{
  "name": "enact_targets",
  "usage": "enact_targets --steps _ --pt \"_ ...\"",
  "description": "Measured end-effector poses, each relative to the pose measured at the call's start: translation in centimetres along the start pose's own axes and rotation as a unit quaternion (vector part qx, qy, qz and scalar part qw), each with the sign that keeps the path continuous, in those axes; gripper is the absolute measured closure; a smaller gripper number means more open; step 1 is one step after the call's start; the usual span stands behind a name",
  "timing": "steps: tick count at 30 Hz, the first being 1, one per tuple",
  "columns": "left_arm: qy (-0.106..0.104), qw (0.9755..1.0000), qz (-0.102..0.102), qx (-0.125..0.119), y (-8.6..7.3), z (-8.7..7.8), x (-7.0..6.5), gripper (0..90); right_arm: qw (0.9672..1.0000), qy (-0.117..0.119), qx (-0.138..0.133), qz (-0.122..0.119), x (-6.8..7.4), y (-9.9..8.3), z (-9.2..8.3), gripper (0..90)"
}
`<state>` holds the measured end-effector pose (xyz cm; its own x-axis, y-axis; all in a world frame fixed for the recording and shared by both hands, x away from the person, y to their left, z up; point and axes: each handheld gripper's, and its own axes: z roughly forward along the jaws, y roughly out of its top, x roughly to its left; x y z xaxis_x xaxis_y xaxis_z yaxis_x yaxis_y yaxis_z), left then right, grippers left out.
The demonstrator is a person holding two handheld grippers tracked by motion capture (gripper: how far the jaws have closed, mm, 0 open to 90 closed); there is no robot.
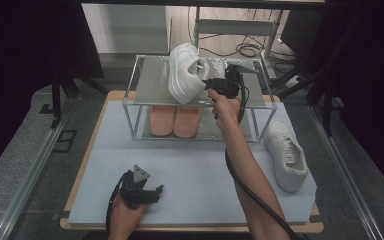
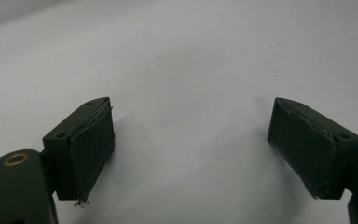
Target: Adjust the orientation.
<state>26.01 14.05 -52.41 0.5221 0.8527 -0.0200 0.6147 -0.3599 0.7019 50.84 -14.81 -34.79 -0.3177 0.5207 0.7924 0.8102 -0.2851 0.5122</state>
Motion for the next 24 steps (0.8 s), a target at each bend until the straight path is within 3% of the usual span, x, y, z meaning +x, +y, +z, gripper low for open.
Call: enact_targets --steps 4,9,15,21,24 --pt "-0.001 1.0 -0.001 -0.001 0.0 0.0 0.0 14.7 0.9999 0.006 -0.009 0.005 0.2 0.1 0.4 75.7" --pt "-0.001 1.0 -0.001 -0.001 0.0 0.0 0.0 14.7 0.9998 -0.001 -0.015 -0.014 1.2 0.1 0.9 70.6" --pt "-0.001 1.0 -0.001 -0.001 0.0 0.0 0.0 14.7 0.9992 0.034 -0.022 0.002 1.1 -0.1 1.4 61.5" --pt "-0.001 1.0 -0.001 -0.001 0.0 0.0 0.0 14.8 0.9971 0.074 -0.017 -0.004 1.5 -0.3 1.9 53.9" --pt "-0.001 1.0 0.0 -0.001 0.0 0.0 0.0 14.9 0.9971 0.072 -0.022 -0.011 1.6 -0.4 1.8 53.4"
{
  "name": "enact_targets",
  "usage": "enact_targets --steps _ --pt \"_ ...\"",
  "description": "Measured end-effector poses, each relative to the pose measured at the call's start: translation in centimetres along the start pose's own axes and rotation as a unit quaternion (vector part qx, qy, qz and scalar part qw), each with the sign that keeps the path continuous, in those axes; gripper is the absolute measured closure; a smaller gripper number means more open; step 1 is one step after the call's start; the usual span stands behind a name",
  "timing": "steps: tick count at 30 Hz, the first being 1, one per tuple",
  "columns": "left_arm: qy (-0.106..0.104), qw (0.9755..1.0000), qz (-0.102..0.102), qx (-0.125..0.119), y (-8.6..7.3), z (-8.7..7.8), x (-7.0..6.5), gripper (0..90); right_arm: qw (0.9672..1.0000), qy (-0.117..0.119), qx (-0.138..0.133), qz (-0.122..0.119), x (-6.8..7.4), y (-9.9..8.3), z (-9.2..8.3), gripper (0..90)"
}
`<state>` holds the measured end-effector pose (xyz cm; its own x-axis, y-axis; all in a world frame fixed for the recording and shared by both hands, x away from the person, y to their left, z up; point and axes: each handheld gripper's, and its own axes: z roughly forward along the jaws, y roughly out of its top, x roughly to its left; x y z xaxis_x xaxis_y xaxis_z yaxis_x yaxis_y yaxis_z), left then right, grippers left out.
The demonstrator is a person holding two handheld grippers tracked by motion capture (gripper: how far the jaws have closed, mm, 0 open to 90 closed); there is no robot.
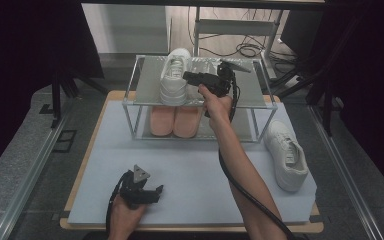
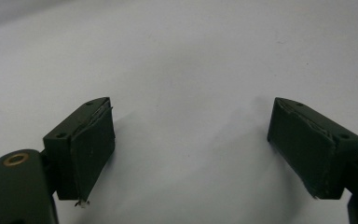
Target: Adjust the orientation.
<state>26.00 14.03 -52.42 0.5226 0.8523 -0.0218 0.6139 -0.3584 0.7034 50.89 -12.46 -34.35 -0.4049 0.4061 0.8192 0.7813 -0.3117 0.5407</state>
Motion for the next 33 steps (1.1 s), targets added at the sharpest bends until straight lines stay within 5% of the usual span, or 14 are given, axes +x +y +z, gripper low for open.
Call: enact_targets --steps 10,13,16,23,25,31,33 --pt "0.0 1.0 0.0 0.0 0.0 0.0 0.0 14.9 0.9996 0.003 0.007 -0.026 -0.4 -0.2 -2.0 47.9" --pt "0.0 1.0 0.0 0.0 0.0 0.0 0.0 14.9 0.9987 -0.002 0.019 -0.048 -0.3 -0.4 -2.8 51.7" --pt "0.0 1.0 0.0 0.0 0.0 0.0 0.0 14.9 0.9949 -0.021 0.026 -0.095 0.0 -0.7 -3.8 51.2" --pt "0.001 1.0 0.0 -0.001 0.0 0.0 0.0 14.9 0.9798 -0.033 0.039 -0.194 0.9 -1.6 -5.8 39.7" --pt "0.0 1.0 0.0 -0.001 0.0 0.0 0.0 14.9 0.9728 -0.042 0.041 -0.224 1.2 -2.2 -6.2 36.0" --pt "0.0 1.0 -0.001 -0.001 0.0 0.0 0.0 14.9 0.9422 -0.063 0.063 -0.323 1.6 -4.7 -7.0 23.6" --pt "0.0 1.0 -0.001 -0.001 0.0 0.0 0.0 14.9 0.9406 -0.057 0.07 -0.327 1.6 -5.2 -7.1 19.9"
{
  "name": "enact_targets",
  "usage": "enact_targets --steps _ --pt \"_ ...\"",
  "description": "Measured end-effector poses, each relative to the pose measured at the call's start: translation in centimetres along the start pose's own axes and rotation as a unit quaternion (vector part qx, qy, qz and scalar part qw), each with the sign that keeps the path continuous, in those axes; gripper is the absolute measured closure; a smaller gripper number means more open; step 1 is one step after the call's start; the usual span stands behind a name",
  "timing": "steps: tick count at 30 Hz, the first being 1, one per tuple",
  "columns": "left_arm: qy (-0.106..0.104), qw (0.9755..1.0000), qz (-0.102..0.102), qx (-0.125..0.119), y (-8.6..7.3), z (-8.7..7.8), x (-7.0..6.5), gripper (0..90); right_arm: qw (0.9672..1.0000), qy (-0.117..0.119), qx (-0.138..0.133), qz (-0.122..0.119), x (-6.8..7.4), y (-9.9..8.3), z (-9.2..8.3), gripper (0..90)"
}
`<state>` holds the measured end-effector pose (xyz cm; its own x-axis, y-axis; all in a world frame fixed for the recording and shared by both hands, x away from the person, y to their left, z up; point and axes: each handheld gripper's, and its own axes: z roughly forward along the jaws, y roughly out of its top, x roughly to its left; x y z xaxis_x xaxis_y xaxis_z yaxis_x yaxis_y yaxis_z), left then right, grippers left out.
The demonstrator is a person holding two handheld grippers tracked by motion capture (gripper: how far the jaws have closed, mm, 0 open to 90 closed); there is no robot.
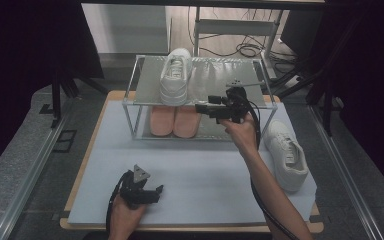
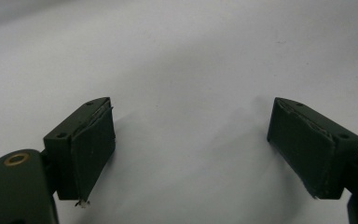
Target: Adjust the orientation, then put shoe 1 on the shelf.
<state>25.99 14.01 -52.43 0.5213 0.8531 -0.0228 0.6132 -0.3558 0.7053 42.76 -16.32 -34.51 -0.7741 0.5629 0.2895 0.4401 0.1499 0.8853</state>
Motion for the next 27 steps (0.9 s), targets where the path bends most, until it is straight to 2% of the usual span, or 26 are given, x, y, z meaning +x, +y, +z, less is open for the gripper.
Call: enact_targets --steps 3,5,7,11,18,23,27 --pt "0.0 1.0 0.0 0.0 0.0 0.0 0.0 15.0 0.9998 0.016 0.014 -0.004 0.5 -0.7 -0.1 13.3" --pt "0.0 1.0 0.001 0.001 0.0 0.0 0.0 15.0 0.9994 0.01 0.026 -0.022 0.9 -1.2 -0.2 9.8" --pt "0.0 1.0 0.0 0.0 0.0 0.0 0.0 14.9 0.9985 0.0 0.038 -0.04 1.5 -1.7 -0.3 0.9" --pt "0.001 1.0 0.001 0.001 0.0 0.0 0.0 14.9 0.9968 -0.002 0.049 -0.062 2.1 -2.8 -0.7 0.7" --pt "0.001 1.0 0.0 0.0 0.0 0.0 0.0 14.9 0.9943 0.012 0.083 -0.066 2.4 -4.8 -1.2 4.7" --pt "0.001 1.0 0.0 0.001 0.0 0.0 0.0 14.9 0.9929 0.03 0.093 -0.068 2.4 -6.2 -1.8 10.8" --pt "0.001 1.0 0.0 0.001 0.0 0.0 0.0 14.9 0.9922 0.031 0.097 -0.072 2.3 -7.3 -2.2 10.1"
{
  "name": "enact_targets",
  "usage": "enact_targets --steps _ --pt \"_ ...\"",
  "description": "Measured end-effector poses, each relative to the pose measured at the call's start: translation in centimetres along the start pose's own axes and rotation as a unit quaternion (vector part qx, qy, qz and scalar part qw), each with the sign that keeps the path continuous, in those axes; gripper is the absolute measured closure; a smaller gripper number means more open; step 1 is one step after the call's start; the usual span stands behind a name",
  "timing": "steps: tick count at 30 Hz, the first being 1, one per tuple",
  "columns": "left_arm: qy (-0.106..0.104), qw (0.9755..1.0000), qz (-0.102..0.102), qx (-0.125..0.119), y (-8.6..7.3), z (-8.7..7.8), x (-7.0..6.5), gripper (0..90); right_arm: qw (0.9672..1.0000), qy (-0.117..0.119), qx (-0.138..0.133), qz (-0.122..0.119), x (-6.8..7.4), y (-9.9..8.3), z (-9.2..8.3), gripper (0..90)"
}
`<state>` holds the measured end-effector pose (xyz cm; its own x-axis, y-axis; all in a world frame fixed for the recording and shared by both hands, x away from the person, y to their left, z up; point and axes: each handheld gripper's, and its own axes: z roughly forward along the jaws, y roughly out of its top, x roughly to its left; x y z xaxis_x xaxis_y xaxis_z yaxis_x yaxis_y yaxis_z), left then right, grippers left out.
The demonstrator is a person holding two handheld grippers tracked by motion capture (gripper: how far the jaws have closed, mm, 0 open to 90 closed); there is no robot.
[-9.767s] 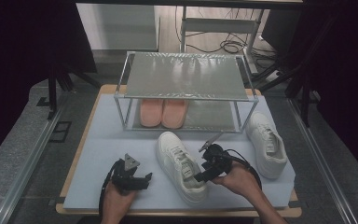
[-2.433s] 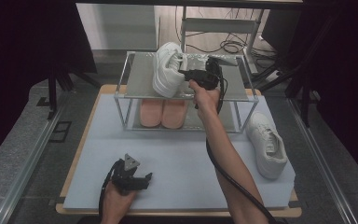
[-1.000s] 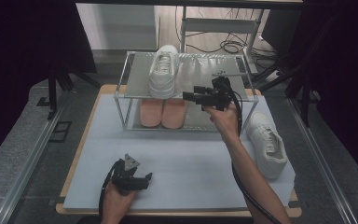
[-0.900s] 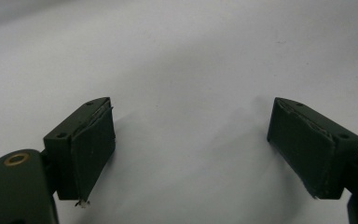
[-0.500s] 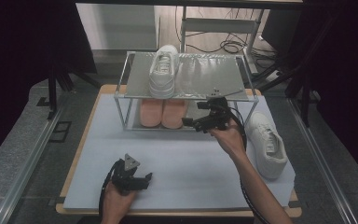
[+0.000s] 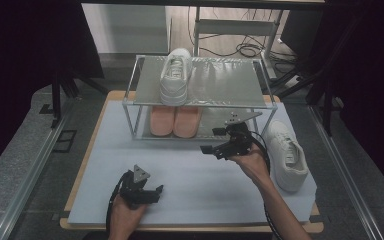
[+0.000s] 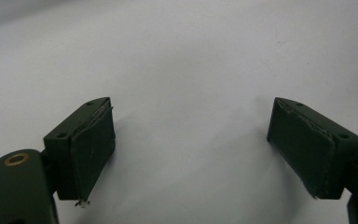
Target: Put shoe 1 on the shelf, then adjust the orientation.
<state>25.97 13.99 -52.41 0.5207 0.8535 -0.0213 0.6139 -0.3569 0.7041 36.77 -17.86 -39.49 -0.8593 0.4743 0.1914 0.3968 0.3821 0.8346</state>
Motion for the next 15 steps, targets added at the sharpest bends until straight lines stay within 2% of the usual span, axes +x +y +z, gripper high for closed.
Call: enact_targets --steps 4,8,15 --pt "0.0 1.0 0.0 0.0 0.0 0.0 0.0 14.9 1.0 -0.003 0.004 0.004 0.0 -0.9 -0.2 7.0" --pt "0.0 1.0 0.0 0.0 0.0 0.0 0.0 14.9 0.9999 -0.009 0.007 0.006 0.3 -1.7 -0.5 0.2" --pt "0.0 1.0 0.0 0.0 0.0 0.0 0.0 14.9 0.9996 -0.022 0.016 -0.002 0.8 -3.2 -1.1 0.0"
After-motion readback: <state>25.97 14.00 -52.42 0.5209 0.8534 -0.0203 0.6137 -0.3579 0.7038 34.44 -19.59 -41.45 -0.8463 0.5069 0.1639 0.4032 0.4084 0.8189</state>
